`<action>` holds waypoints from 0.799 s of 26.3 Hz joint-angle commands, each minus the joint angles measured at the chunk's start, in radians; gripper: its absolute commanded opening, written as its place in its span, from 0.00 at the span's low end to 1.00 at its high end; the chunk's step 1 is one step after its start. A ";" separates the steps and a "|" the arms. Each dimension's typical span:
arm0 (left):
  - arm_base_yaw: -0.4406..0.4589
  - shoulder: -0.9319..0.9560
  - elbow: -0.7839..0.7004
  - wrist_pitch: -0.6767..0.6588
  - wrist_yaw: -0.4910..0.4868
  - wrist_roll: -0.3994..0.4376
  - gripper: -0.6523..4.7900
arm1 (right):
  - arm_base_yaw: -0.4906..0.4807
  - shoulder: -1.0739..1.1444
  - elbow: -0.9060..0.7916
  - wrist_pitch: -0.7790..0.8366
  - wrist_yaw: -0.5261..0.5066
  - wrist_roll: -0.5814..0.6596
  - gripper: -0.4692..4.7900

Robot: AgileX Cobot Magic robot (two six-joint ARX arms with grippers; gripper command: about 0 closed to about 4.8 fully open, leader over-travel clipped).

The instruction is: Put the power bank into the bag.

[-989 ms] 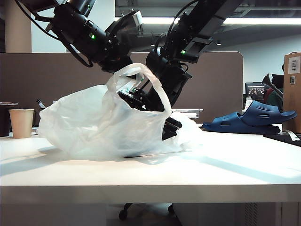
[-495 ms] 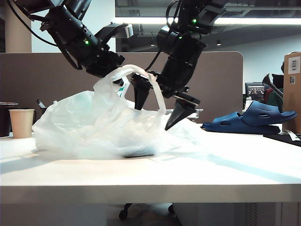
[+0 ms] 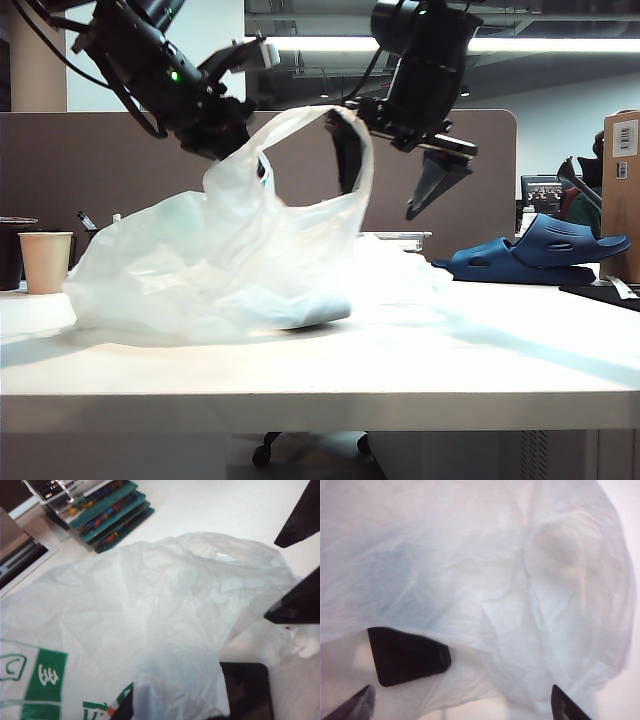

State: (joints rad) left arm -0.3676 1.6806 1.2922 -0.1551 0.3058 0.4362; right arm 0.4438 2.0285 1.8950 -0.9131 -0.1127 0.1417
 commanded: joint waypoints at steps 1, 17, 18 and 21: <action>0.000 -0.028 0.002 -0.008 0.048 -0.003 0.12 | -0.028 -0.010 0.003 -0.038 0.039 -0.013 1.00; -0.004 -0.076 0.002 -0.014 0.373 -0.056 0.61 | -0.055 0.010 0.003 0.080 0.145 -0.011 1.00; -0.004 -0.084 0.002 -0.016 0.372 -0.056 0.68 | -0.062 0.005 0.003 0.076 0.143 -0.011 1.00; -0.004 -0.101 0.002 -0.016 0.371 -0.055 0.70 | -0.080 -0.004 0.003 0.057 0.139 -0.011 1.00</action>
State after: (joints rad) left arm -0.3691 1.5867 1.2926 -0.1761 0.6693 0.3840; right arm 0.3687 2.0377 1.8938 -0.8482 0.0261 0.1318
